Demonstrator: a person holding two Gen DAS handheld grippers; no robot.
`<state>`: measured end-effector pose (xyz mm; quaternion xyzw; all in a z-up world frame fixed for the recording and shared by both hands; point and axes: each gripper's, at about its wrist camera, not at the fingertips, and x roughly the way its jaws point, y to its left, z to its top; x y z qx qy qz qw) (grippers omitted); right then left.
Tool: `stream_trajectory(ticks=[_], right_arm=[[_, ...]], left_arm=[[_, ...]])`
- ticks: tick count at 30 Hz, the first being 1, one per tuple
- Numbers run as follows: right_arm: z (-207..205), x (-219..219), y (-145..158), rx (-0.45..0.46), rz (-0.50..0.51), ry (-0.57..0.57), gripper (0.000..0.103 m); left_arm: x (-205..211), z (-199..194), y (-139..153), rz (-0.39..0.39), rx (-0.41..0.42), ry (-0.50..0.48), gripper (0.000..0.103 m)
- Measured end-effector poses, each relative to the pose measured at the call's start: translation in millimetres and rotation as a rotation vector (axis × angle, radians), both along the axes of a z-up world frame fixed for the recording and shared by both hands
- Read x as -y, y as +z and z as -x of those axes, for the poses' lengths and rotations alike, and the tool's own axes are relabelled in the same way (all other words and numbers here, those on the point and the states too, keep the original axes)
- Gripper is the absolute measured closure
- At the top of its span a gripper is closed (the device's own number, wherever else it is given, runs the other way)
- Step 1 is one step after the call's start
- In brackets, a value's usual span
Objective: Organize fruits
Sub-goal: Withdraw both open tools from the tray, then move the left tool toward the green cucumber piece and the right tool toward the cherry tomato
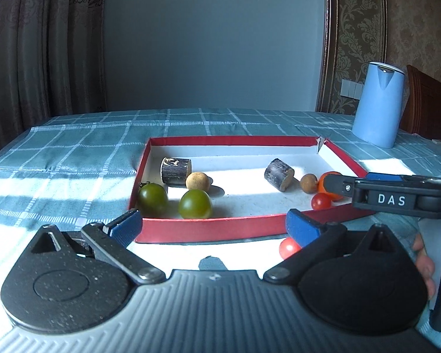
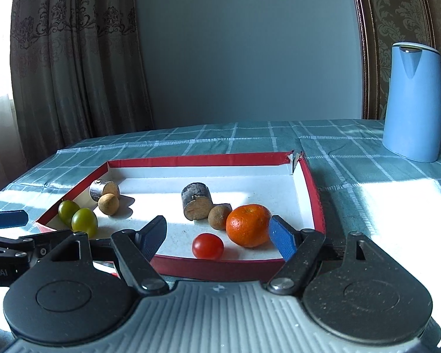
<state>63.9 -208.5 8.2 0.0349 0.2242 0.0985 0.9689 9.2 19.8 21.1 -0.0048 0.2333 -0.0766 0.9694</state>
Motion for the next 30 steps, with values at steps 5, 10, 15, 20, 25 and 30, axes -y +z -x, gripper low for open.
stream_trajectory(ticks=[5, 10, 15, 20, 25, 30], right_arm=[[-5.7, 14.5, 0.5, -0.023, -0.079, -0.037, 0.022], [-6.7, 13.5, -0.4, -0.026, -0.073, -0.037, 0.022], [-3.9, 6.6, -1.1, -0.019, -0.046, -0.017, 0.022], [-5.8, 5.3, -2.3, -0.036, -0.040, -0.011, 0.022], [-6.2, 3.2, -3.7, -0.043, -0.027, -0.008, 0.022], [-5.9, 1.9, -4.6, -0.046, -0.018, -0.004, 0.022]], left_arm=[[23.9, 12.0, -7.0, -0.077, -0.012, -0.084, 0.000], [48.4, 9.6, -19.9, -0.190, -0.051, -0.160, 0.000], [49.5, 0.3, -27.0, -0.198, -0.118, -0.150, 0.000], [42.7, -12.2, -29.9, -0.159, -0.184, -0.103, 0.000], [40.5, -10.6, -29.7, -0.150, -0.183, -0.090, 0.000], [39.8, -6.2, -28.1, -0.165, -0.162, -0.099, 0.004]])
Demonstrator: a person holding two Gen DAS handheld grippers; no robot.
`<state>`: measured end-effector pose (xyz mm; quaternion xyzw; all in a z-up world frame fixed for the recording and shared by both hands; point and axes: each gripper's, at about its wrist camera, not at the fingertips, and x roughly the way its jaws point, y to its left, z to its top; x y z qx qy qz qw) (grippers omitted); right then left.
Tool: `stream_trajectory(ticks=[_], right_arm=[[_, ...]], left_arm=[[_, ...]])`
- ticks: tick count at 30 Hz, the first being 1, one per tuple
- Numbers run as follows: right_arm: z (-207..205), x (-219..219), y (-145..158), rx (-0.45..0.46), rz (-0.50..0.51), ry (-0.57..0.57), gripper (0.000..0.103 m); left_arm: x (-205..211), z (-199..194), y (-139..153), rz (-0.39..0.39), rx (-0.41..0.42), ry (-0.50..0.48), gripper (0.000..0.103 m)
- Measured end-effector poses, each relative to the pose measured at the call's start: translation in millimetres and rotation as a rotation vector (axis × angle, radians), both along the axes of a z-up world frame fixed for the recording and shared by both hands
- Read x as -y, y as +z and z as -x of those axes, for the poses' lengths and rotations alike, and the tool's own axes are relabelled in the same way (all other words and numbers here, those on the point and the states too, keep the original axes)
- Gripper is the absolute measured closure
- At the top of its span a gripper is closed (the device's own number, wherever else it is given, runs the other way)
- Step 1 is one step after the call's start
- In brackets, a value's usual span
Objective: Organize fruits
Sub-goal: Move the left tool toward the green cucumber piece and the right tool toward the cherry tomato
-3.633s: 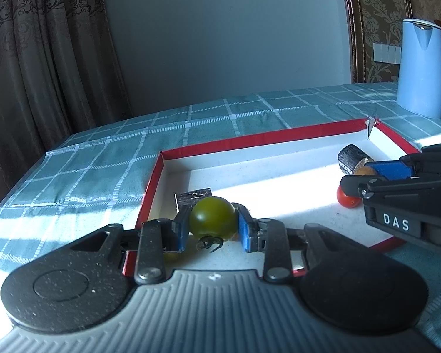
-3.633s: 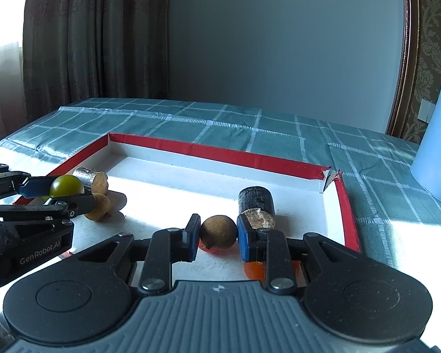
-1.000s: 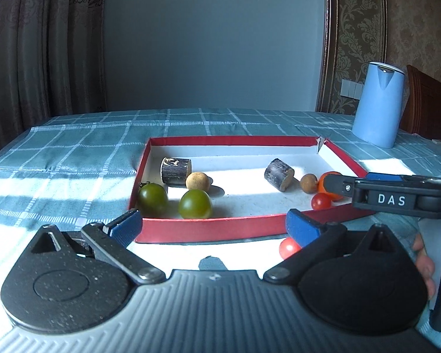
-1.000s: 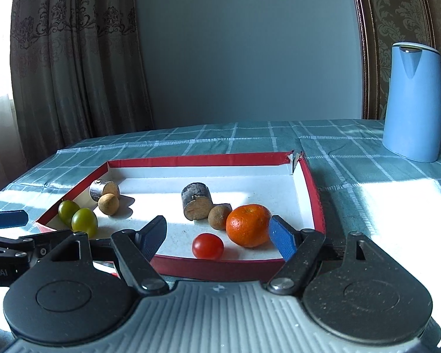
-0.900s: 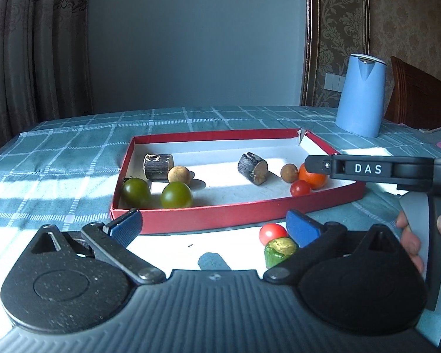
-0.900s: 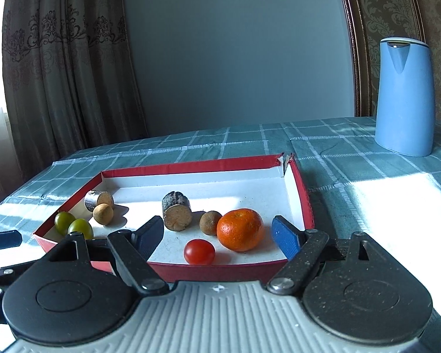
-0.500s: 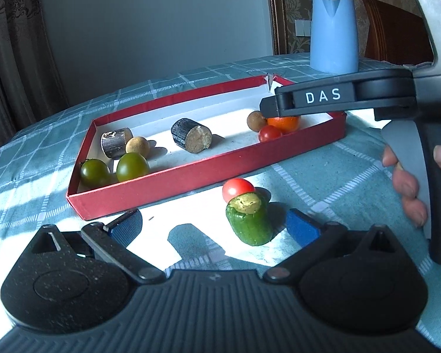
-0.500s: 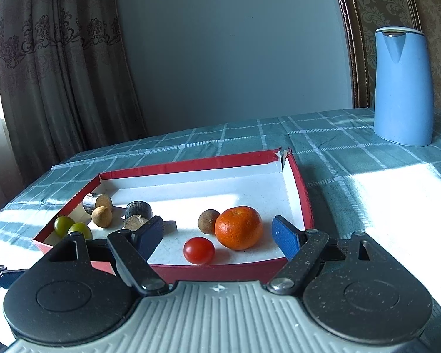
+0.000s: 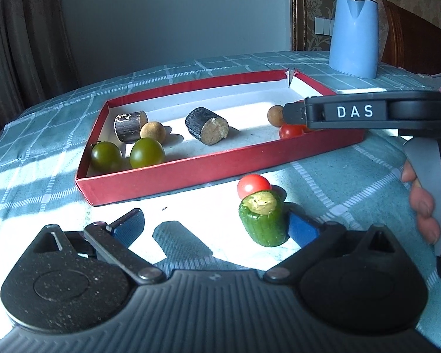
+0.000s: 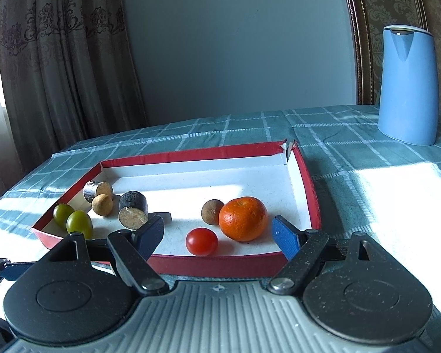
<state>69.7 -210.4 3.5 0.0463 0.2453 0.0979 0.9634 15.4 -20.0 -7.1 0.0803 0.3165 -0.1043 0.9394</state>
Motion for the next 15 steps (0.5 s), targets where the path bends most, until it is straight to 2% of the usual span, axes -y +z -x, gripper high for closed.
stream_trajectory(ticks=[2, 4, 15], right_arm=[[-0.8, -0.1, -0.1, -0.005, 0.001, 0.002, 0.022], [-1.0, -0.8, -0.6, -0.009, 0.006, 0.005, 0.022], [-0.7, -6.3, -1.6, -0.010, 0.041, 0.009, 0.022]], left_arm=[[0.8, 5.1, 0.9, -0.010, 0.017, -0.017, 0.011], [1.7, 11.6, 3.0, -0.021, 0.055, -0.021, 0.014], [9.4, 2.2, 0.1, -0.047, 0.023, -0.029, 0.007]])
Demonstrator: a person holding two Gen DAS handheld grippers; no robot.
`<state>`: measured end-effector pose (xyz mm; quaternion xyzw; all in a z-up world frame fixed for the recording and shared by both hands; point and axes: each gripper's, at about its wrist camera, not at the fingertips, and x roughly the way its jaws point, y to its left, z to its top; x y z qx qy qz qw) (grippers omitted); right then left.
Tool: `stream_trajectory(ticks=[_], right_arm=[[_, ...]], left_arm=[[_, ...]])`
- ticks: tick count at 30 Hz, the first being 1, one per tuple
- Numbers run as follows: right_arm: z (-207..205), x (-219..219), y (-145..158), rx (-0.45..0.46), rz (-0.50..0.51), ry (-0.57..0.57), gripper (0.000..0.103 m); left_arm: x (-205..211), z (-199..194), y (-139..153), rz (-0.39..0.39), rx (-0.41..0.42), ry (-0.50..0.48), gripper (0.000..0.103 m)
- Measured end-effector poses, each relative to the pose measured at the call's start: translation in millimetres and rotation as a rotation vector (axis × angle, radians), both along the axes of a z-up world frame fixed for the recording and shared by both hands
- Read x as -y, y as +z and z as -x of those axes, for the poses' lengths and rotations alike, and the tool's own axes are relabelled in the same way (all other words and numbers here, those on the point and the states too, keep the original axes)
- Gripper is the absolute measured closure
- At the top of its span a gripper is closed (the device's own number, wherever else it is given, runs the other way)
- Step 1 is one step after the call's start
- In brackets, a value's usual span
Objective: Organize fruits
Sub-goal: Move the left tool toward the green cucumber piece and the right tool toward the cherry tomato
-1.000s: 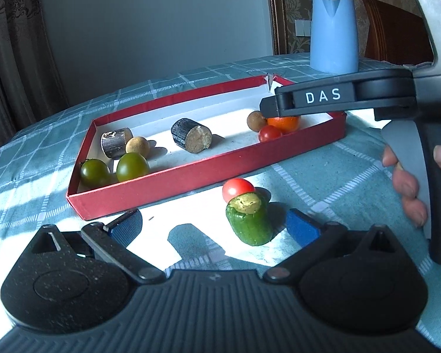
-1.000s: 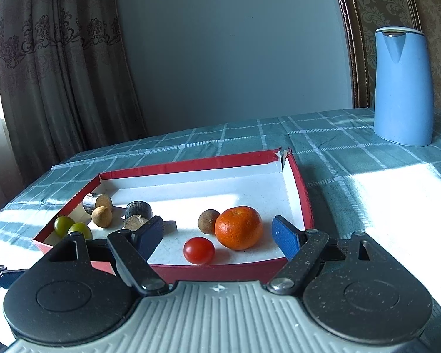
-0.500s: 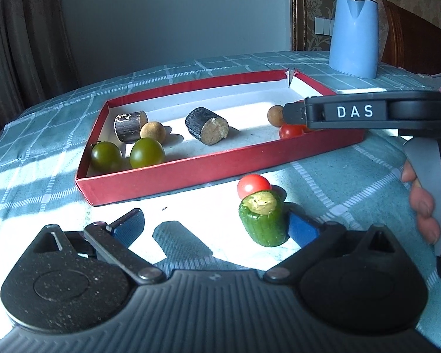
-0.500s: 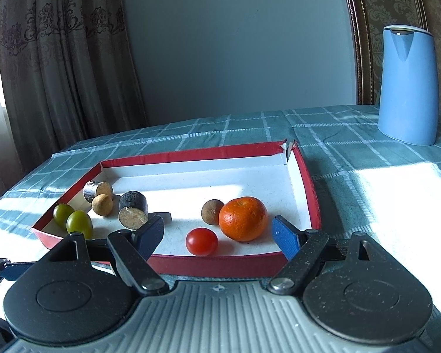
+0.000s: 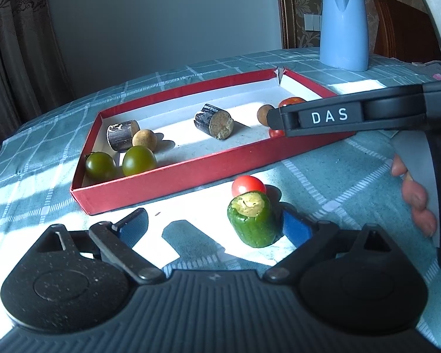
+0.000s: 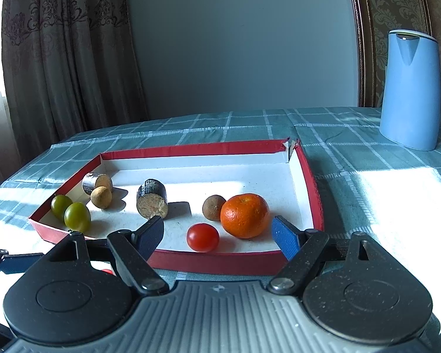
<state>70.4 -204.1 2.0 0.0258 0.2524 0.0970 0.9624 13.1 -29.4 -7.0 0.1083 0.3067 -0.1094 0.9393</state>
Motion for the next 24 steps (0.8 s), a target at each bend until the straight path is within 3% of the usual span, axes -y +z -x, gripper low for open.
stream_trajectory(ticks=[3, 7, 10, 16, 21, 22, 24], right_arm=[[-0.2, -0.4, 0.0, -0.001, 0.005, 0.002, 0.022], [-0.7, -0.9, -0.2, -0.002, 0.010, 0.004, 0.022], [-0.4, -1.4, -0.2, -0.002, 0.013, 0.008, 0.022], [3.8, -6.9, 0.0, 0.007, 0.038, 0.057, 0.022], [8.8, -14.3, 0.3, 0.018, 0.060, 0.087, 0.022], [8.3, -13.9, 0.3, 0.017, 0.056, 0.081, 0.022], [7.2, -11.2, 0.5, 0.013, 0.043, 0.068, 0.022]], left_arm=[[0.9, -0.2, 0.6, -0.002, 0.000, -0.005, 0.013], [3.2, 3.6, 1.2, -0.001, 0.016, -0.035, 0.046], [2.7, 6.9, 1.7, 0.008, 0.018, -0.058, 0.057], [-2.0, 25.8, 9.3, -0.025, 0.144, -0.009, 0.059], [-13.8, 24.1, 10.7, 0.025, 0.103, -0.034, 0.058], [-14.6, 25.0, 10.5, 0.017, 0.104, -0.037, 0.054], [-21.0, 29.1, 8.4, -0.021, 0.121, -0.002, 0.030]])
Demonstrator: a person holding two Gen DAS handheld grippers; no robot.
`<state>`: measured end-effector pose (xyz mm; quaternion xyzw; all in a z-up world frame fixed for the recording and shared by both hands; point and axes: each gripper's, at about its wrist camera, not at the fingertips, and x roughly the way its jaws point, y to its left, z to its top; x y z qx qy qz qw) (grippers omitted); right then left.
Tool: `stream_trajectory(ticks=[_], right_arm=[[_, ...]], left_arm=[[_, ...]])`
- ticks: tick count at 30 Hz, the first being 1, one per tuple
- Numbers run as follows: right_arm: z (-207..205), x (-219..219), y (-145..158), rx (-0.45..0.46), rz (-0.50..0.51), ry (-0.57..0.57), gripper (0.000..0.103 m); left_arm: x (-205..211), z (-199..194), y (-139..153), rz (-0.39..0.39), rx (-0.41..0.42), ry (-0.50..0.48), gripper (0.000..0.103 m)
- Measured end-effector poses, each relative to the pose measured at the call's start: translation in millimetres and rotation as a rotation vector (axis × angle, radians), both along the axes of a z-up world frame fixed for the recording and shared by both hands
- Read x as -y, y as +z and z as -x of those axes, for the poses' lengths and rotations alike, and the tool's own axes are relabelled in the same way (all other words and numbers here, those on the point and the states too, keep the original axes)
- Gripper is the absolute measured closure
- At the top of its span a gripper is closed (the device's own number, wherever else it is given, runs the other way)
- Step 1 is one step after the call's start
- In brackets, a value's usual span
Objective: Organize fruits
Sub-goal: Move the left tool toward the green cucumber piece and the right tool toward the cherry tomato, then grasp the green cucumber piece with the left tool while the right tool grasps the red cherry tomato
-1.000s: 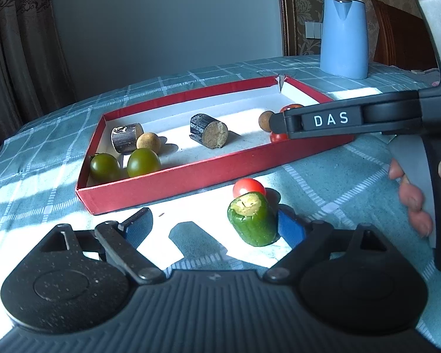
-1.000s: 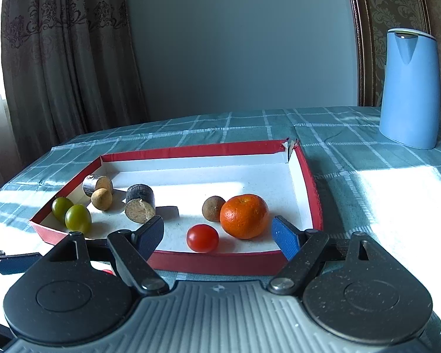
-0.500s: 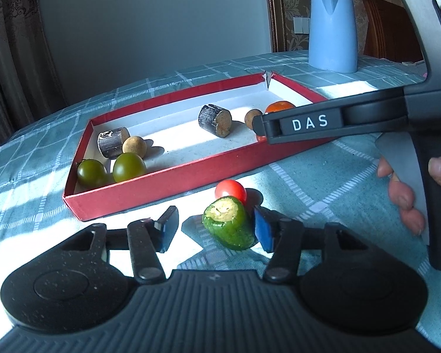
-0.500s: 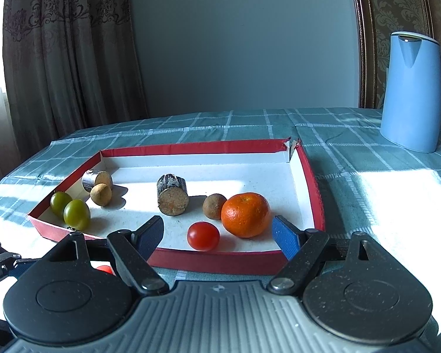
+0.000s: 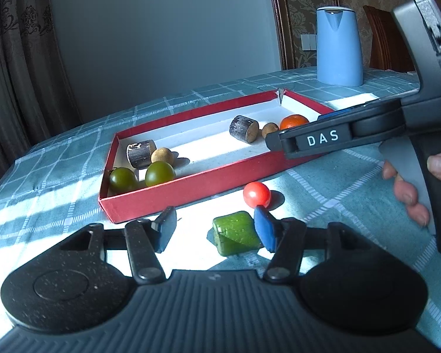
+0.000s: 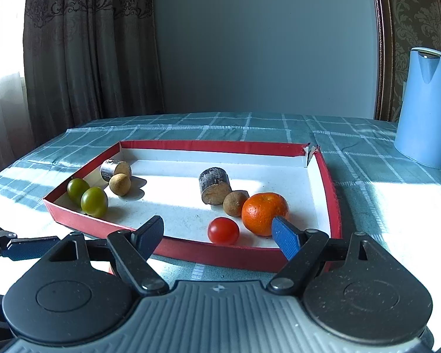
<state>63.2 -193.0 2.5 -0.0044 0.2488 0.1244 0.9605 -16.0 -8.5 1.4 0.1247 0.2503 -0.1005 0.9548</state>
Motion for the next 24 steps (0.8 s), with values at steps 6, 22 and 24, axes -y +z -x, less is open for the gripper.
stream_trajectory(ticks=[6, 22, 24], right_arm=[[-0.1, 0.8, 0.5, -0.005, -0.005, 0.003, 0.022], [-0.2, 1.2, -0.4, -0.007, -0.011, 0.007, 0.022], [-0.2, 1.3, -0.4, -0.007, -0.010, 0.008, 0.022]], left_arm=[[-26.8, 9.1, 4.0, 0.103, -0.029, 0.002, 0.026], [17.7, -15.7, -6.9, 0.006, -0.107, -0.003, 0.046], [22.2, -14.5, -8.0, -0.021, -0.090, -0.018, 0.048]])
